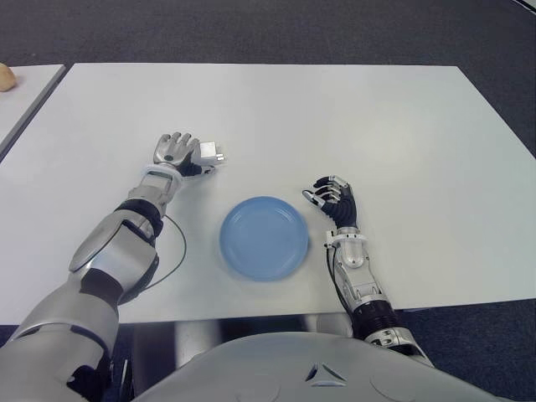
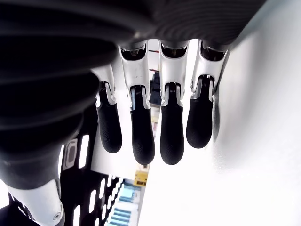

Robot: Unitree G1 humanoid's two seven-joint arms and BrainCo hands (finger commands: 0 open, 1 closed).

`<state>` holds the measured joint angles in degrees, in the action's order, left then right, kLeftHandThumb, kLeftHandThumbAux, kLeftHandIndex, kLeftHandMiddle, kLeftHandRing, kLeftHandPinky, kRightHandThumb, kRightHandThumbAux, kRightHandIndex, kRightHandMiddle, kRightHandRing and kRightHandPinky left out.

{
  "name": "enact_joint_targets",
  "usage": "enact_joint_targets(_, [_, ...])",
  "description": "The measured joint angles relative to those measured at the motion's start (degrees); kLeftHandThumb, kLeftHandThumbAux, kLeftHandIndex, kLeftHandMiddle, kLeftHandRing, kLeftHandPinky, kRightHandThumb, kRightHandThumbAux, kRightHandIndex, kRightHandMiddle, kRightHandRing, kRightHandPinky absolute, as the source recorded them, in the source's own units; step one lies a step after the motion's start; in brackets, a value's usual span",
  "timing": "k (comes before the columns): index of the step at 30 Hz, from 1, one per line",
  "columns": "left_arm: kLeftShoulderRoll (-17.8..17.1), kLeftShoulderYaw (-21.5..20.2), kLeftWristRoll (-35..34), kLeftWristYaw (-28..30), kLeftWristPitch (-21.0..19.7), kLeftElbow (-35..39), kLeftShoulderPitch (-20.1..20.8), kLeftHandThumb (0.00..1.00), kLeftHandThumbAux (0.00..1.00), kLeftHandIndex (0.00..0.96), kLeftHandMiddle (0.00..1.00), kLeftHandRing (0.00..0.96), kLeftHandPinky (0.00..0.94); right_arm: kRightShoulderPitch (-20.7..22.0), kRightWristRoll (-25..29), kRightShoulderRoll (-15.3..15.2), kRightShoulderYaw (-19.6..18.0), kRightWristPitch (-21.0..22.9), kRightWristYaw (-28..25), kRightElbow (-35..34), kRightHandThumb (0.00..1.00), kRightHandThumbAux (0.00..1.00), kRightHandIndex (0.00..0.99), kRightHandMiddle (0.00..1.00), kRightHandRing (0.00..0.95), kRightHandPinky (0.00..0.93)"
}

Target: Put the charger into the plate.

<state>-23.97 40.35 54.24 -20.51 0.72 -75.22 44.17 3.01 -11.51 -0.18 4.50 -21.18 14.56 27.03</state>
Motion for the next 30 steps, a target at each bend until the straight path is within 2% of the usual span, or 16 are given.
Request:
enact_joint_targets(12, [0.2, 5.3, 1.3, 4.8, -1.5, -1.5, 2.7, 0.567, 0.158, 0.0, 0.0, 0.0, 0.0, -0.2, -0.2, -0.4, 0.0, -0.2, 0.1, -0.2, 0.705, 0.731, 0.423, 0.482, 0.501, 0.512])
enact_joint_targets(30, [1.0, 8.4, 1.7, 7.7, -2.4, -2.4, 4.8, 0.571, 0.223, 0.0, 0.0, 0.0, 0.0, -0.5, 0.2, -0.9, -0.2, -0.4, -0.5, -0.4, 0.705, 0.731, 0.424, 0.49, 0.509, 0.515])
